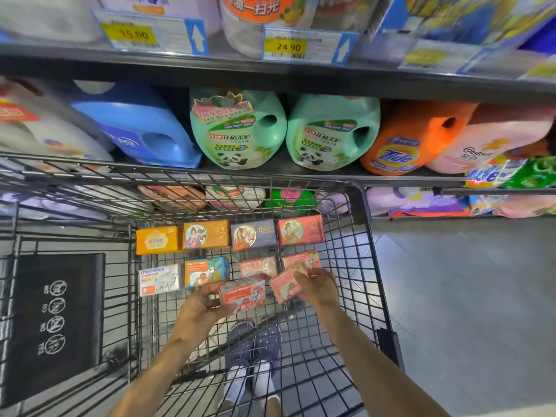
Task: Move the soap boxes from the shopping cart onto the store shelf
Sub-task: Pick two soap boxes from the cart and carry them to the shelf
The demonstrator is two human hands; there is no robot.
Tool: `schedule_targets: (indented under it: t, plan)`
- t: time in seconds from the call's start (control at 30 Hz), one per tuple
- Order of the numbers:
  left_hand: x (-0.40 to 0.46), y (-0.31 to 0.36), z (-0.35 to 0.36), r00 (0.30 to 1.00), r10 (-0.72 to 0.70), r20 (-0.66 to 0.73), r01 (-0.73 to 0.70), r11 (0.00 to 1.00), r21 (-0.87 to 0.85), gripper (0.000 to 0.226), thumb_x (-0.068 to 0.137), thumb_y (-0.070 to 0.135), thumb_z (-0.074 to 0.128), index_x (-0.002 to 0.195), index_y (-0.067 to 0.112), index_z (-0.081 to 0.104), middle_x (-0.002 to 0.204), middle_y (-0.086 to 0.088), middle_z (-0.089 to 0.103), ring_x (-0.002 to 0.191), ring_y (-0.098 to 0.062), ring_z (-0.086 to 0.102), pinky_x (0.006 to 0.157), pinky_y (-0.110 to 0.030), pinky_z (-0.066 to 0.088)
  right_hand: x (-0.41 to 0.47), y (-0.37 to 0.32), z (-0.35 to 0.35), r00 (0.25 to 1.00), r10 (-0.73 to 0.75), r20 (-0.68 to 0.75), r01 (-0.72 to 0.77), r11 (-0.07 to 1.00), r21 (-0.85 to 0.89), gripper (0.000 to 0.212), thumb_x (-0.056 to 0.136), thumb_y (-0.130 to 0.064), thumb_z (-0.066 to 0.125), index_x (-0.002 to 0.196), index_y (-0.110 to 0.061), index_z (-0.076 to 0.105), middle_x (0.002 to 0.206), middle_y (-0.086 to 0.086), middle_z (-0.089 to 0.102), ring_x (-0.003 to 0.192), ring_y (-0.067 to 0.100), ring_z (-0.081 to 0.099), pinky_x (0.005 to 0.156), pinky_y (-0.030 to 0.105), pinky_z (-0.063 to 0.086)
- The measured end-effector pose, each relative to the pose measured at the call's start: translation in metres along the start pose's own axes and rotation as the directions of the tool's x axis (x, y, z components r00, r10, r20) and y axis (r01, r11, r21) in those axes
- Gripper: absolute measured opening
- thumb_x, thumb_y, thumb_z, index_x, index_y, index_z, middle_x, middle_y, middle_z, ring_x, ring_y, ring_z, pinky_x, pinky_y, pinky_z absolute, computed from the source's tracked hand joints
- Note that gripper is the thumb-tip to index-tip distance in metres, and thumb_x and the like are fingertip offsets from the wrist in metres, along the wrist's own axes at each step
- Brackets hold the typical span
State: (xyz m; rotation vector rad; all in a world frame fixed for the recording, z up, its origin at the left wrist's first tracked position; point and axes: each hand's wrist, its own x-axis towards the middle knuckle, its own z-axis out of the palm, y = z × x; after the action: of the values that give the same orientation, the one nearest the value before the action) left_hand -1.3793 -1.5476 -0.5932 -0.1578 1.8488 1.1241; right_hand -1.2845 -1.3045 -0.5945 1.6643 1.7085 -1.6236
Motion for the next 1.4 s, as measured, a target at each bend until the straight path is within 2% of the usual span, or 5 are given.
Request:
schedule_targets:
  t: [0.27, 0.37, 0.67, 0.8, 1.4]
  plan:
    - [-0.041, 0.064, -0.015, 0.974, 0.222, 0.039, -0.223, 0.974, 0.036, 0.038, 0.082, 0.019, 0.081, 0.118, 0.023, 0.069, 0.103, 0.011, 0.077, 0.091, -0.018, 0.072, 0.074, -0.025, 0.059, -0.066, -0.03, -0.047, 0.96, -0.277, 0.033, 0.279, 0.954, -0.108, 0.018, 0.089, -0.029, 0.072, 0.099, -0.017, 0.063, 0.089, -0.009, 0.065, 0.08, 0.007, 0.064, 0.055, 0.003, 0.044]
    - [-0.068, 0.112, -0.02, 0.93, 0.354, 0.096, -0.361, 0.93, 0.073, 0.031, 0.083, 0.015, 0.079, 0.112, 0.021, 0.07, 0.103, 0.012, 0.077, 0.097, -0.008, 0.071, 0.076, -0.013, 0.055, -0.105, -0.052, -0.08, 0.912, -0.409, -0.034, 0.405, 0.911, -0.076, 0.033, 0.087, -0.033, 0.073, 0.094, -0.002, 0.063, 0.082, 0.013, 0.066, 0.075, 0.026, 0.064, 0.056, 0.012, 0.041]
    - [-0.17, 0.291, 0.012, 0.747, 0.601, 0.286, -0.66, 0.722, 0.205, 0.04, 0.083, 0.001, 0.079, 0.118, 0.012, 0.065, 0.096, -0.005, 0.076, 0.084, -0.018, 0.071, 0.075, -0.022, 0.057, -0.254, -0.11, -0.233, 0.783, -0.579, -0.228, 0.614, 0.778, 0.133, 0.02, 0.087, -0.006, 0.074, 0.104, -0.017, 0.07, 0.091, -0.01, 0.078, 0.085, 0.006, 0.07, 0.081, 0.022, 0.054]
    - [-0.221, 0.371, 0.074, 0.608, 0.684, 0.404, -0.788, 0.58, 0.203, 0.043, 0.078, 0.008, 0.085, 0.114, 0.018, 0.066, 0.097, -0.001, 0.076, 0.087, -0.006, 0.071, 0.077, -0.017, 0.055, -0.308, -0.107, -0.322, 0.73, -0.569, -0.379, 0.664, 0.723, 0.192, 0.048, 0.072, -0.032, 0.086, 0.11, -0.01, 0.067, 0.098, 0.004, 0.078, 0.091, 0.015, 0.072, 0.079, 0.028, 0.056]
    - [-0.441, 0.493, 0.527, 0.189, 0.667, 0.721, -0.958, 0.287, -0.015, 0.044, 0.076, 0.005, 0.086, 0.115, 0.015, 0.067, 0.1, -0.002, 0.078, 0.09, -0.009, 0.074, 0.075, -0.015, 0.055, -0.468, 0.09, -0.731, 0.494, -0.406, -0.769, 0.768, 0.618, 0.167, 0.027, 0.087, 0.011, 0.066, 0.109, -0.003, 0.061, 0.103, 0.014, 0.071, 0.074, 0.001, 0.071, 0.068, 0.015, 0.053]
